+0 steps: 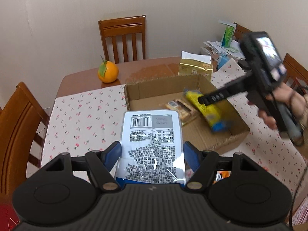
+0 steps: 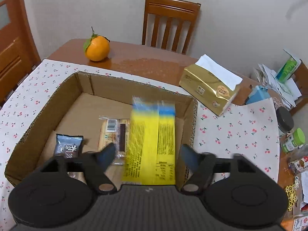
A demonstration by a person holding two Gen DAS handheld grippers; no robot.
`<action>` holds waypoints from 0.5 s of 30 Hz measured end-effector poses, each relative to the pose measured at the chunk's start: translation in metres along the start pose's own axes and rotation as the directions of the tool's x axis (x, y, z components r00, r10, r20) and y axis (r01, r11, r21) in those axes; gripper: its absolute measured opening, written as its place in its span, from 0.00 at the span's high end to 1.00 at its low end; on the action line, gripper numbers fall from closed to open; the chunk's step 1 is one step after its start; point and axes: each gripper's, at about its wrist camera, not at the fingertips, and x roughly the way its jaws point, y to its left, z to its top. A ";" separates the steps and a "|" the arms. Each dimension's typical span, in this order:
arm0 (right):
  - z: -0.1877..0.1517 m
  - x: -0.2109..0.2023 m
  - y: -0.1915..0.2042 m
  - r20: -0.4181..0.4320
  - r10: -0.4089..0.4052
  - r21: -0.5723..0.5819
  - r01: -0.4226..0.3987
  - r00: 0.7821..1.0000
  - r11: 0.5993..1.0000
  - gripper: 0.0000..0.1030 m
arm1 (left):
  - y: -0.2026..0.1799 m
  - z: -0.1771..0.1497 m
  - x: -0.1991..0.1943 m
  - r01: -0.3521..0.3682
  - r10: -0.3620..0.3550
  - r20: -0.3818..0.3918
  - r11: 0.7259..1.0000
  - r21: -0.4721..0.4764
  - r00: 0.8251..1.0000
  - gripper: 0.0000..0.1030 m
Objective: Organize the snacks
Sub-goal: 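Carry both packets into the cardboard box and open both grippers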
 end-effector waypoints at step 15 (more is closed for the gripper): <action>-0.071 -0.081 0.011 0.095 -0.011 0.020 0.010 0.995 1.000 0.00 | -0.010 0.065 0.087 0.025 -0.025 -0.007 1.000 -0.006 1.000 0.32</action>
